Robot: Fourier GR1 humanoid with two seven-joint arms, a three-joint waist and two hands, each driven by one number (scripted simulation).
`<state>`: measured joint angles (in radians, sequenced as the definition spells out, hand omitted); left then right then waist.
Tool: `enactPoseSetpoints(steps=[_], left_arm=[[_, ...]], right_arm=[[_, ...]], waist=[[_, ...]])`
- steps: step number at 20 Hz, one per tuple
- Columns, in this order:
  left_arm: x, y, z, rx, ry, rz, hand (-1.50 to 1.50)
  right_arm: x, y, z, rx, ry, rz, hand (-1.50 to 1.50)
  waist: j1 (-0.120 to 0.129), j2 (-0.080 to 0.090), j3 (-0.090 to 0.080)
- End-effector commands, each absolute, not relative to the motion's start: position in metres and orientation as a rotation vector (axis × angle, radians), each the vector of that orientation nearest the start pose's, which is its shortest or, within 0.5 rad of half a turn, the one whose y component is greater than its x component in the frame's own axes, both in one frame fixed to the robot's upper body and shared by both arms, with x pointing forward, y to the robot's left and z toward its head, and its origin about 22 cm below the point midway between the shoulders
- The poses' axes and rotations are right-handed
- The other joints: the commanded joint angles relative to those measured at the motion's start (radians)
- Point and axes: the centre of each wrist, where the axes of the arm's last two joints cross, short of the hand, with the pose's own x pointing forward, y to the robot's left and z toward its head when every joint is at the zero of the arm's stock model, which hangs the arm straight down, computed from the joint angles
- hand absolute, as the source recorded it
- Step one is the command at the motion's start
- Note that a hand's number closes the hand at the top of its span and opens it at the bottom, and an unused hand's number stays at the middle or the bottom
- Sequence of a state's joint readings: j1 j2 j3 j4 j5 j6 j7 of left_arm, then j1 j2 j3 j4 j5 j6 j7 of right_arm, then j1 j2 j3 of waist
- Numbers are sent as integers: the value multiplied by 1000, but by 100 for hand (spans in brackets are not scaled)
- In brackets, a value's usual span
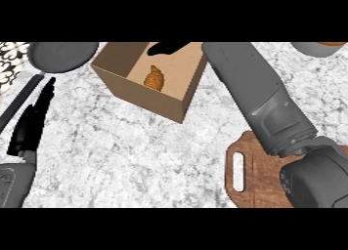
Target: Pick the croissant from the cutting board and place it in the cardboard box
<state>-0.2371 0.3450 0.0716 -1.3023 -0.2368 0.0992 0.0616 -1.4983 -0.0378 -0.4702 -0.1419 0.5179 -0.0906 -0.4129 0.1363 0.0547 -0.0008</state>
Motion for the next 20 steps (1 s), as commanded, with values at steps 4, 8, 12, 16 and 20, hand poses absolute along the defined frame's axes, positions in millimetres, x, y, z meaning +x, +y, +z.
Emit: enactPoseSetpoints(steps=[4, 8, 12, 16, 20], left_arm=[[297, 325, 34, 576, -1466, -295, 0], [301, 319, 35, 573, -1464, -283, 0], [292, 326, 31, 570, -1461, -290, 0], [291, 320, 23, 572, -1453, -277, 0], [290, 338, 40, 592, -1469, -284, 0]], right_arm=[[485, -136, 202, 4, -1951, 458, -150], [488, -178, 202, -40, -1934, 444, -150], [485, -235, 197, -105, -1930, 430, -150], [480, -271, 191, -90, -1911, 490, -150], [474, -302, 197, -96, -1874, 556, -150]], waist=[[-11, -2, 1], [-19, 0, 2], [-7, 6, 3], [-21, 2, 3], [-5, -2, 4]])
